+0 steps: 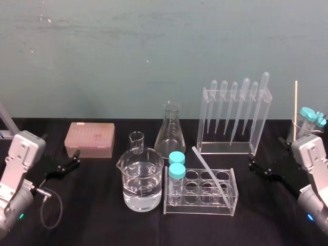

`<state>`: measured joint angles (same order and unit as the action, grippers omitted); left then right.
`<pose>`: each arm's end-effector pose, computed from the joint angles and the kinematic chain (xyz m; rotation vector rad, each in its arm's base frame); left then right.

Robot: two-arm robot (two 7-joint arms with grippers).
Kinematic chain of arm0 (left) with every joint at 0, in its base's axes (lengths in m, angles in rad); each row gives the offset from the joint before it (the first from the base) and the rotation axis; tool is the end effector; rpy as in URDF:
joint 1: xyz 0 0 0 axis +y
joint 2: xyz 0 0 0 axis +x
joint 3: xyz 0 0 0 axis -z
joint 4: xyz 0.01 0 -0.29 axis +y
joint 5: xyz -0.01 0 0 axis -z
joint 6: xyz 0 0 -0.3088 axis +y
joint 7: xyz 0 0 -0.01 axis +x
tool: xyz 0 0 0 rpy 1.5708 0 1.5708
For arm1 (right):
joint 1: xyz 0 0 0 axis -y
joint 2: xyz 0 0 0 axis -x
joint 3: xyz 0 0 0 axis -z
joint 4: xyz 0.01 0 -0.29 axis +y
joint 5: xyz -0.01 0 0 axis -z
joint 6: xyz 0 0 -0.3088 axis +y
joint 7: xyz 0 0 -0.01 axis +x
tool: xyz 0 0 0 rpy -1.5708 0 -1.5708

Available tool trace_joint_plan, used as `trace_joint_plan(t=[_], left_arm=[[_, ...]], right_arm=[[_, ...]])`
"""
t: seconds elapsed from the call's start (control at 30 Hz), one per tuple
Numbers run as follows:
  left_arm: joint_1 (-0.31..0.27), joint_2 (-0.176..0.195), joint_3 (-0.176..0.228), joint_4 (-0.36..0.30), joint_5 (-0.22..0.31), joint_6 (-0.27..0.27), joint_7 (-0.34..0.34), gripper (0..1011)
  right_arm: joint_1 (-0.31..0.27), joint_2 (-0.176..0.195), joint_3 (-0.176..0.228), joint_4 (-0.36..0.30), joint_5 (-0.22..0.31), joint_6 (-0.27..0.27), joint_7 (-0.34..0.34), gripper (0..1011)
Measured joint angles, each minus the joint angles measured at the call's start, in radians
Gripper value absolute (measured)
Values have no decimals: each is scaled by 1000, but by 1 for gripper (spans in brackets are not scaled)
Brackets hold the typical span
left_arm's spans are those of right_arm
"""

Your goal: Pick up the stirring rod with one hand, then place it down.

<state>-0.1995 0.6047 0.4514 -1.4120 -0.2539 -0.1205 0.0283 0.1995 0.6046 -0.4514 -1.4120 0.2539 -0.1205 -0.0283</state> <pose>0.3581 0.0827 -0.3023 0.3045 -0.2850 1.2480 0.3581 -0.0826 -0.3023 -0.3044 -0.2850 -1.2480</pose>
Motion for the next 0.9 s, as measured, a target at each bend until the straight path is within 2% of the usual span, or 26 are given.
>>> trace_joint_plan(t=[0.9], left_arm=[[0,0,0,0,0,0,0,1000]], right_arm=[[0,0,0,0,0,0,0,1003]])
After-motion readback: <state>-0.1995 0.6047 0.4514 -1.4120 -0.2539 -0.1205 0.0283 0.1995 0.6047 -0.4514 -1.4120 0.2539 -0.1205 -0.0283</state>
